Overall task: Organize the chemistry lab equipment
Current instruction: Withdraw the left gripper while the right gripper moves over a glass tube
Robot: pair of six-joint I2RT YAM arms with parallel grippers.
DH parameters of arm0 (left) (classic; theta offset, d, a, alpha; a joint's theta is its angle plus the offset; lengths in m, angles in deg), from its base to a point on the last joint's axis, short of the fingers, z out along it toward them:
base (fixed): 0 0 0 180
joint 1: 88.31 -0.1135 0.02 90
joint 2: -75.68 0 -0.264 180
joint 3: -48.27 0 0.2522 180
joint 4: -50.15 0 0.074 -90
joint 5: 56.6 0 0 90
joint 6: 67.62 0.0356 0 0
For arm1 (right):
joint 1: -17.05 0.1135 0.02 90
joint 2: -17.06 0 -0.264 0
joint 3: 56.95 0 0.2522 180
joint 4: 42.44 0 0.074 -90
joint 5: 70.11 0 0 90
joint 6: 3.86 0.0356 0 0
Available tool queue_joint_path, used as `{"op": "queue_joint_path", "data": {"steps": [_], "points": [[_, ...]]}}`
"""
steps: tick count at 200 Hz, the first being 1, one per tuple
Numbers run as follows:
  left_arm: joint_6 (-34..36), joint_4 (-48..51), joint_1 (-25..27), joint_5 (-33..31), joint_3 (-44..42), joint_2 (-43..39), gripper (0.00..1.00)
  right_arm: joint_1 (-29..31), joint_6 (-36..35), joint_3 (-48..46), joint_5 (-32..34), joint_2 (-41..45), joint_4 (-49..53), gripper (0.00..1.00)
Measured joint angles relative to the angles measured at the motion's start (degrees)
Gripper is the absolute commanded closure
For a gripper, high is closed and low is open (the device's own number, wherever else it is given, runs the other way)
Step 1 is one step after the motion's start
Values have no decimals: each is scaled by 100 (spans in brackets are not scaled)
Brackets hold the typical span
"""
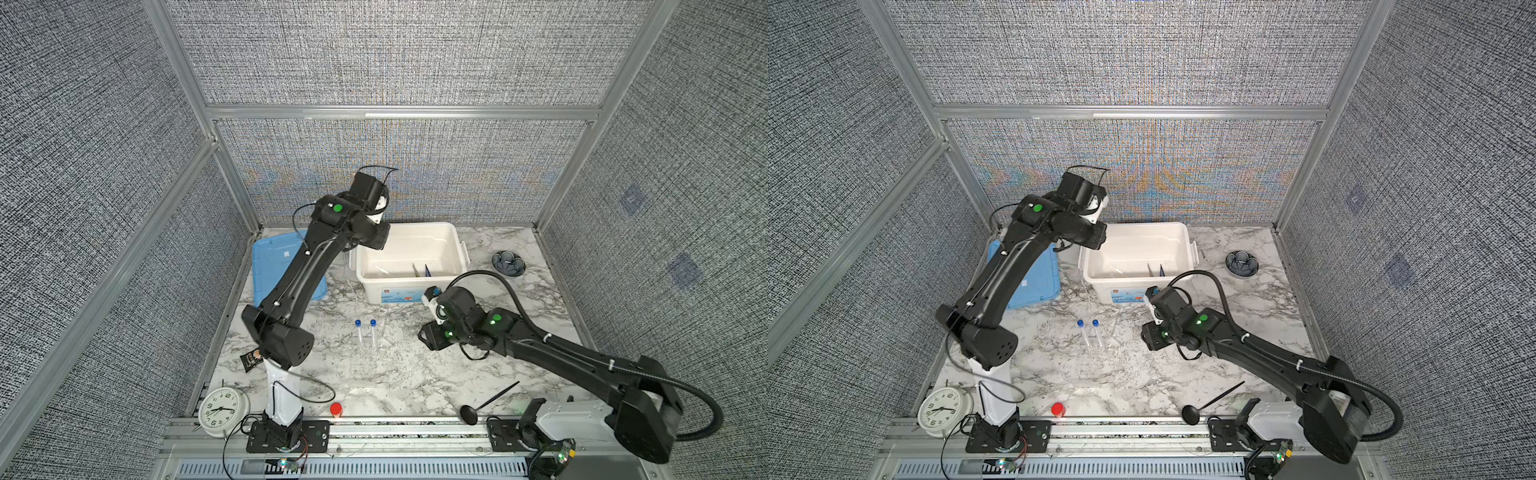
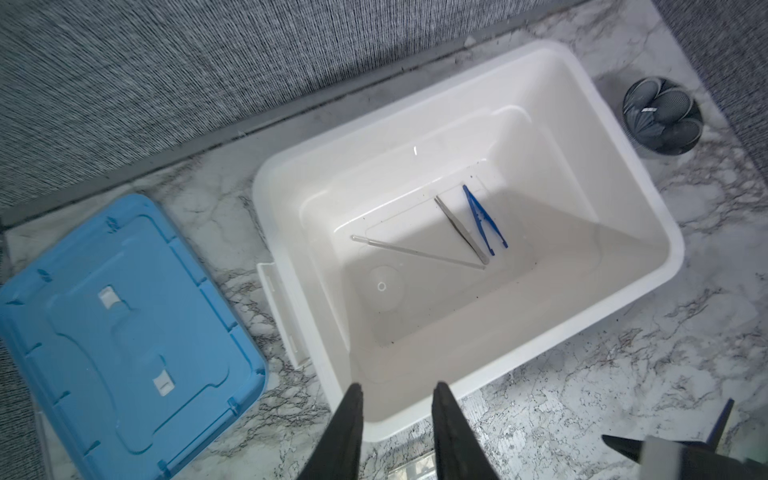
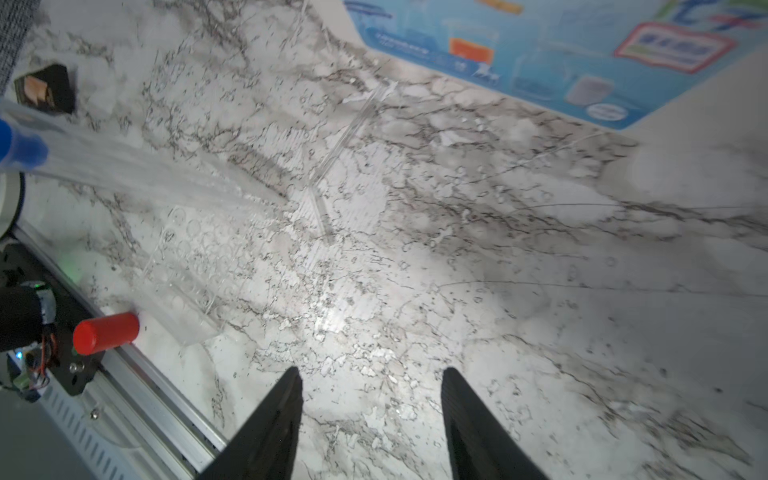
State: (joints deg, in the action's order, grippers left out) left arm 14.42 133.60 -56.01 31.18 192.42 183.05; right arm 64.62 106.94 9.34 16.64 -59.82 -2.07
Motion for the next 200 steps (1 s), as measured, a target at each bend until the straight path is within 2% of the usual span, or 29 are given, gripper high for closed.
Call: {"op": "queue_joint_path", "data": {"steps": [18, 40, 61, 77, 91, 128, 174, 200], "points": [[0, -197, -26, -199, -492, -627, 67, 238, -232, 87, -22, -413, -164, 45], [-33, -437, -273, -444, -1327, -1351, 66, 380, -828, 63, -402, -855, -535, 48], [-157, -649, -769, -509, -2310, -2124, 63, 380, -1379, 101, -601, -1233, -767, 51], [-273, -772, -1224, -459, -2953, -2636, 54, 376, -1692, 251, -640, -1523, -890, 53], [-402, -841, -1674, -313, -3471, -2986, 53, 378, -1928, 437, -671, -1808, -962, 55], [-651, -1086, -2846, 262, -4531, -3484, 52, 382, -2319, 892, -671, -2463, -1102, 59], [-778, -1550, -3405, 638, -5532, -3781, 52, 470, -2551, 1189, -424, -2979, -1043, 69], [-859, -1749, -3501, 870, -5908, -3751, 52, 555, -2581, 1224, -295, -3077, -1034, 73]]}}
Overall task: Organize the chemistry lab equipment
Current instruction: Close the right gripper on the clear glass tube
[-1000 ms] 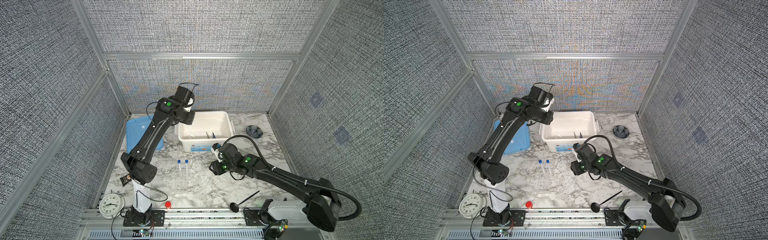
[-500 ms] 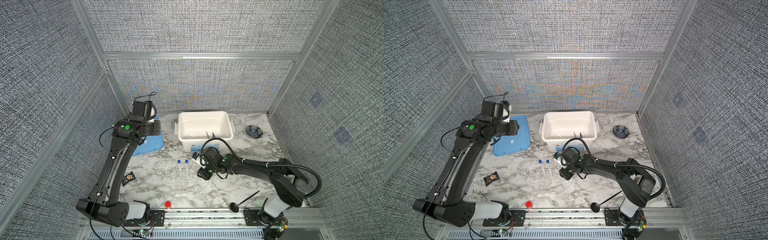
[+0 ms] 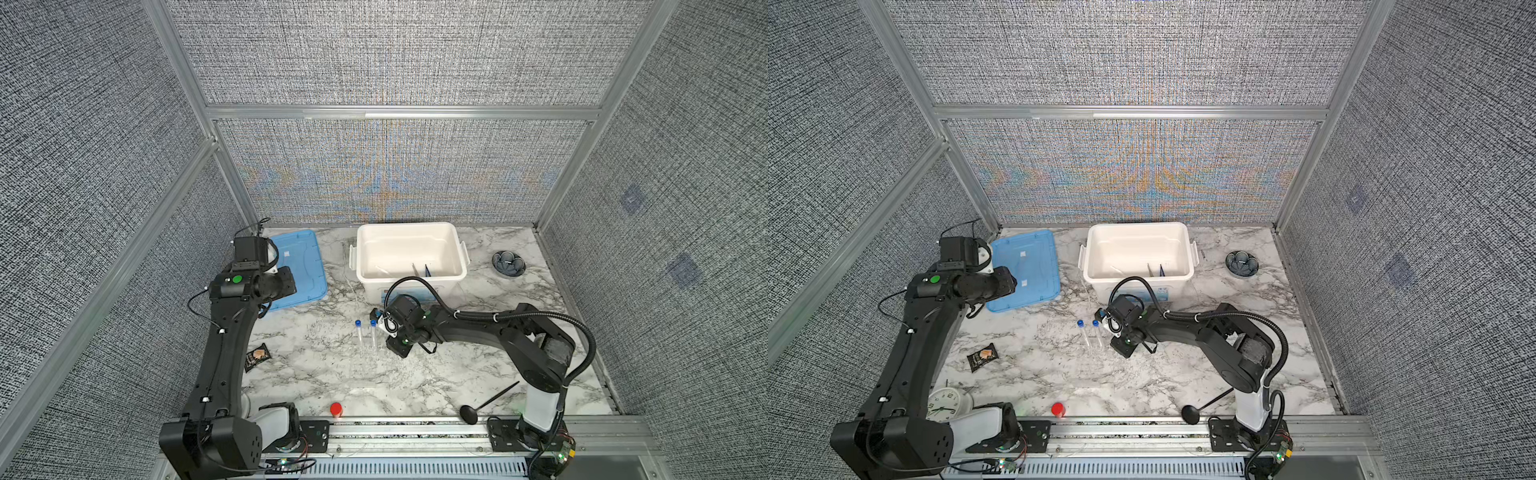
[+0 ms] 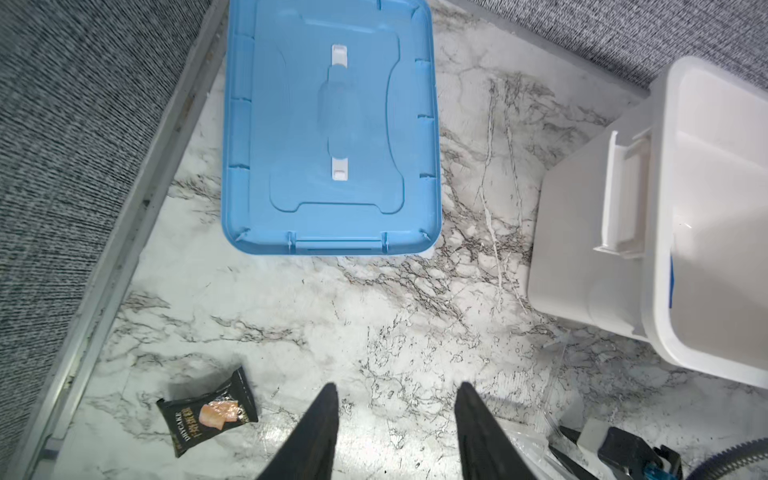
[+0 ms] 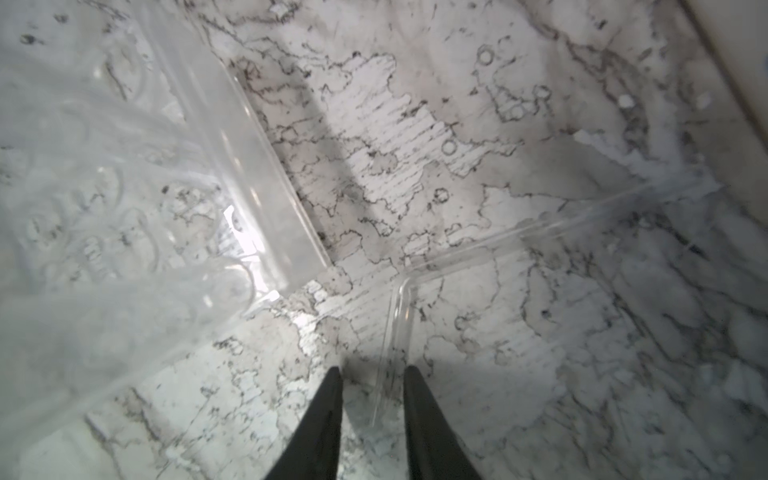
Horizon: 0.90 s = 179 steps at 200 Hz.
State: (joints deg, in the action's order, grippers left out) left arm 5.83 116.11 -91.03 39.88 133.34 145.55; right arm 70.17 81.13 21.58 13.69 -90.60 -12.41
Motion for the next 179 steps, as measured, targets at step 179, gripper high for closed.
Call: {"op": "queue_joint_path", "data": {"steps": [179], "points": [[-15, -391, -31, 269, -164, 317, 52, 400, 994, -2203, 549, 2055, 256, 87]]}}
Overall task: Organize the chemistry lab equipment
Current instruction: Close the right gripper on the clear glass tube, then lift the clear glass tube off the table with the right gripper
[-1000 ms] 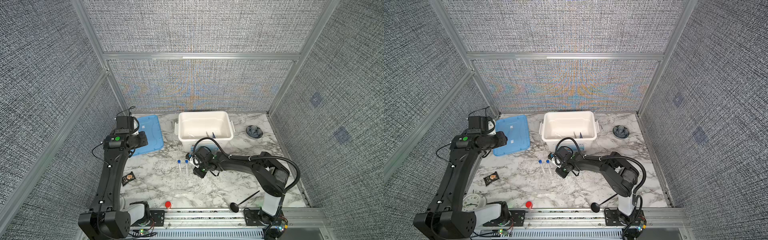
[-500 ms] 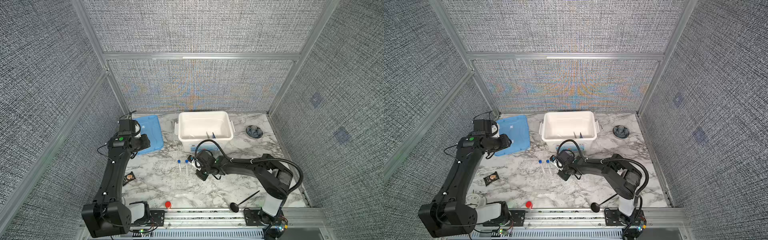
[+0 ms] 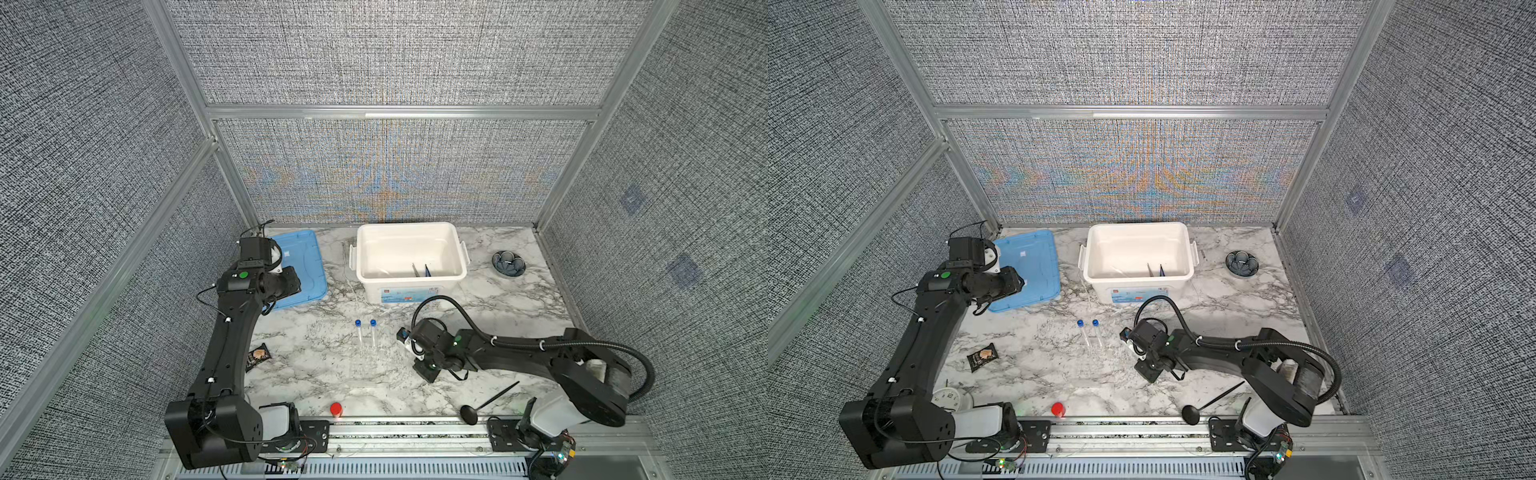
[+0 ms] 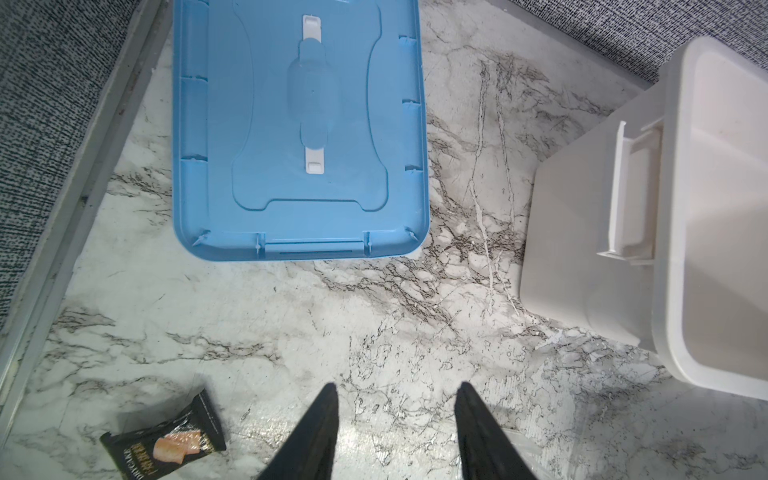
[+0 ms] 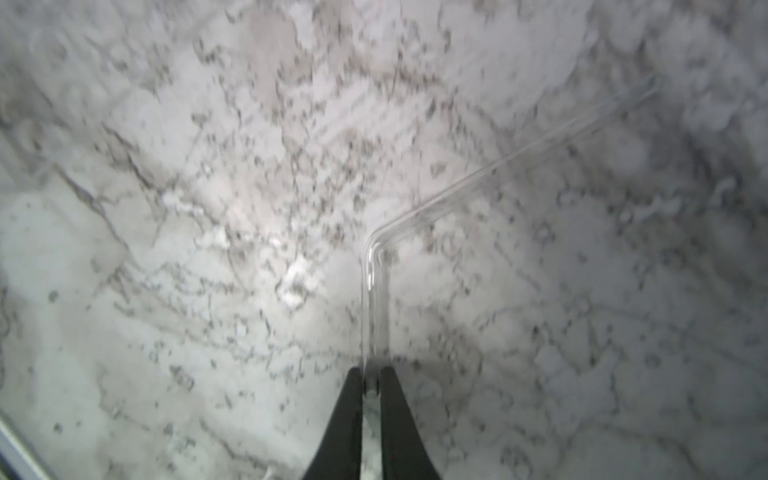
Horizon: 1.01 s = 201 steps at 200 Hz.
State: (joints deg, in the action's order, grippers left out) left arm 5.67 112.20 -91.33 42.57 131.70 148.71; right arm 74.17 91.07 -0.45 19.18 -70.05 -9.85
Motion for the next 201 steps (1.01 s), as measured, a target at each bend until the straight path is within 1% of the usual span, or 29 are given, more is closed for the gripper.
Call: {"op": "queue_joint_path", "data": {"steps": [51, 60, 80, 97, 115, 134, 147, 172, 201], "points": [[-22, -46, 0, 140, -114, 17, 52, 236, 903, -787, 90, 1016, 258, 82], [-22, -59, 0, 179, -114, 44, 52, 282, 1034, -883, 168, 1163, 286, 79], [-17, -52, 0, 267, -76, 116, 52, 330, 1279, -992, 273, 1368, 363, 67], [-17, -42, 2, 306, -20, 173, 52, 337, 1552, -883, 476, 1421, 619, 62], [-17, -28, 2, 354, -2, 249, 52, 354, 2205, -481, 802, 1366, 964, 60], [-17, 0, 2, 433, 57, 334, 52, 354, 2933, -133, 944, 1244, 1095, 59], [-17, 2, 2, 452, 57, 343, 52, 348, 3300, 63, 1003, 1115, 1137, 59], [-20, 9, 2, 487, -7, 343, 52, 262, 3707, 437, 1196, 669, 1187, 59], [-22, 4, 0, 557, -39, 330, 49, 101, 3882, 855, 1235, -4, 1217, 60]]}}
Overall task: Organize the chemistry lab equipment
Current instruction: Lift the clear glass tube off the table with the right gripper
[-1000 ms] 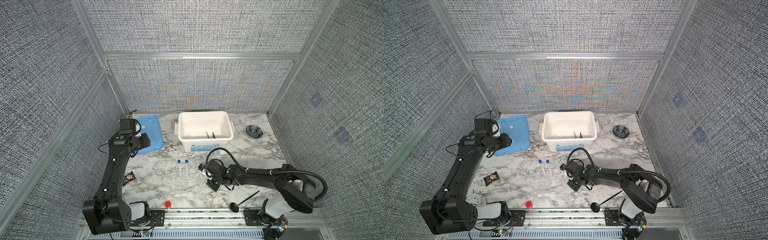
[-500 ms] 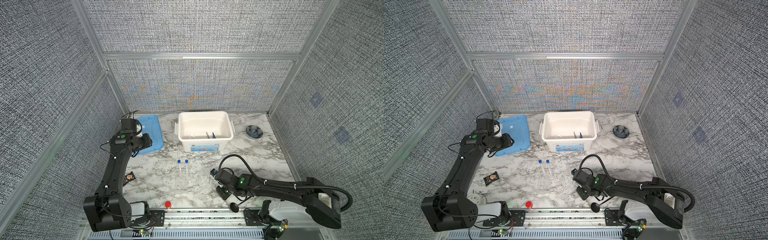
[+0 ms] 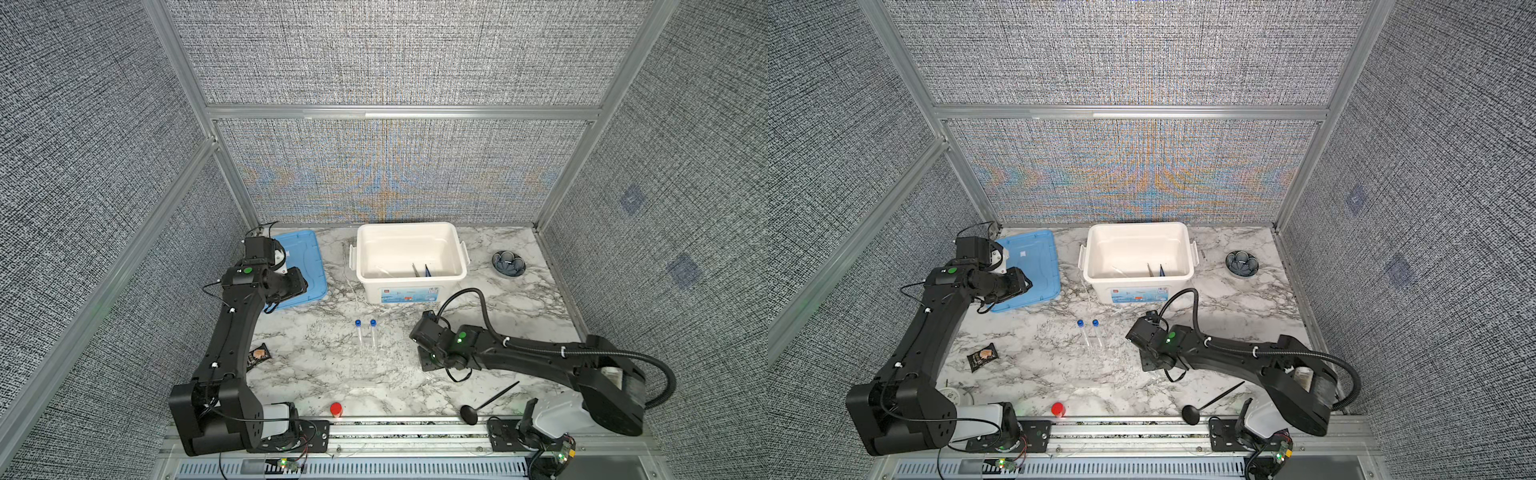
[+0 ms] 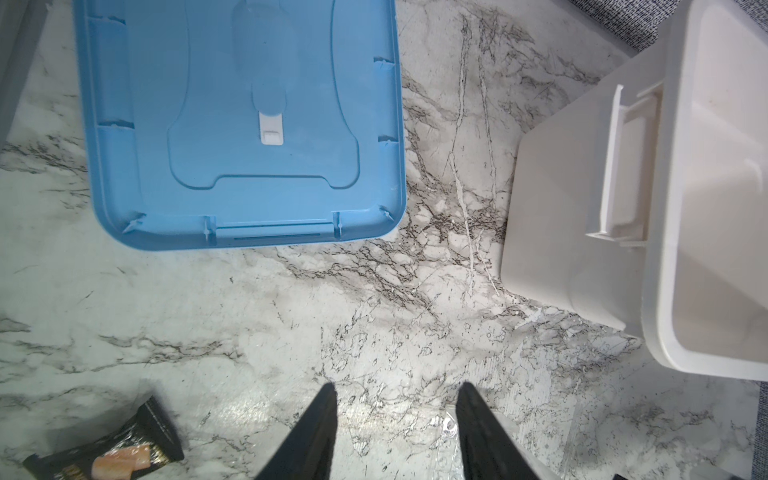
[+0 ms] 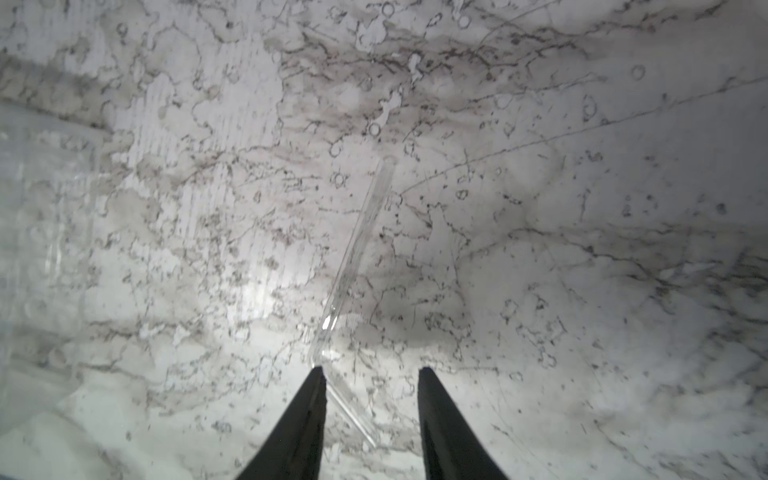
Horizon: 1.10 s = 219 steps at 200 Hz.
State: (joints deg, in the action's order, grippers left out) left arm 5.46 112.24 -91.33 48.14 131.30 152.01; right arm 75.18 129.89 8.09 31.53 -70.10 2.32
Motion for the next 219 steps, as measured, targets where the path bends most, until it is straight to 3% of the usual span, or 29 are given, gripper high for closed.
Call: {"op": "queue_joint_path", "data": {"steps": [37, 85, 149, 219], "points": [[0, 0, 0, -2, -63, -7, 48, -13, -4, 717, -94, -826, 101, 62], [-2, 2, 2, -2, -103, -2, 48, -39, -22, 807, -280, -1303, 184, 64], [0, -13, 2, 66, -98, 98, 48, -72, -92, 758, -328, -1327, 46, 83], [0, -22, 2, 173, -114, 142, 48, -92, -341, 750, -623, -1272, -37, 89]]}}
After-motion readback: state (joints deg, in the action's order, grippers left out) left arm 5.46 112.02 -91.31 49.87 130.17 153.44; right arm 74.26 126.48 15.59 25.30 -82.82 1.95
